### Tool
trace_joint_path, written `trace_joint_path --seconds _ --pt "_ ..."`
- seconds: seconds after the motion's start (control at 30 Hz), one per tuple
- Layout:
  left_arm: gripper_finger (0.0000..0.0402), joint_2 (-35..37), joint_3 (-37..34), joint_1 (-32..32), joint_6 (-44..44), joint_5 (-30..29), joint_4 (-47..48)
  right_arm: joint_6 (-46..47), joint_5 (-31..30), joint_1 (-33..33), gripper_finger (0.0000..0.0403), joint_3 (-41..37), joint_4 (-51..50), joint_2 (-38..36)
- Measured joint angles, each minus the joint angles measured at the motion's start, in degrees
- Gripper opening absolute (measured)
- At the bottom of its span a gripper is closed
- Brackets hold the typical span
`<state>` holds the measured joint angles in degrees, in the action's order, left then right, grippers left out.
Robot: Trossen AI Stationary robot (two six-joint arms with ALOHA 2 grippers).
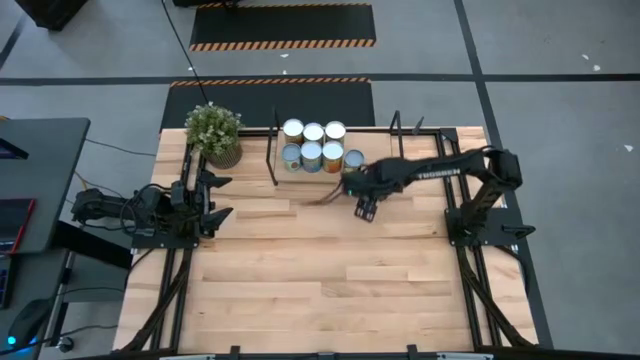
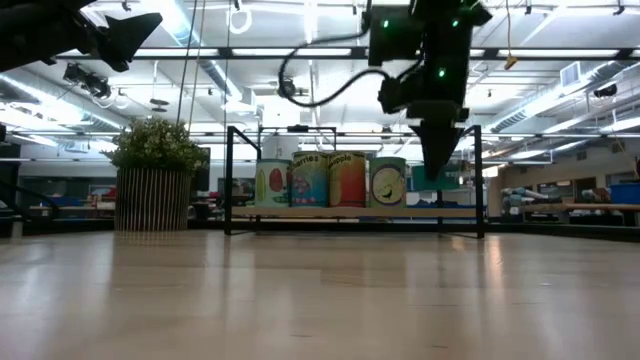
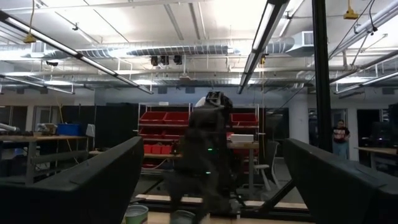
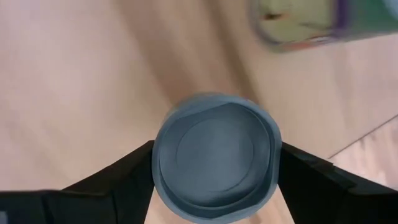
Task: Pick and place cans onto a shelf
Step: Put the canned tuna fish on the shelf
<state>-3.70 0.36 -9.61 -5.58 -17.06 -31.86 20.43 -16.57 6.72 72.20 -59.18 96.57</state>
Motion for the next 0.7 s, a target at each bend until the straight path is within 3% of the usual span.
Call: trace_joint_path --seconds 0.33,0.7 --pt "0.0392 0.0 0.0 0.0 -0.06 0.0 0.11 -8.73 0.77 11.69 0.0299 0.0 1.07 0.04" --pt "0.0392 0.0 0.0 0.0 -0.07 0.0 0.13 -13.93 2.67 15.43 0.0314 0.0 4.62 0.07"
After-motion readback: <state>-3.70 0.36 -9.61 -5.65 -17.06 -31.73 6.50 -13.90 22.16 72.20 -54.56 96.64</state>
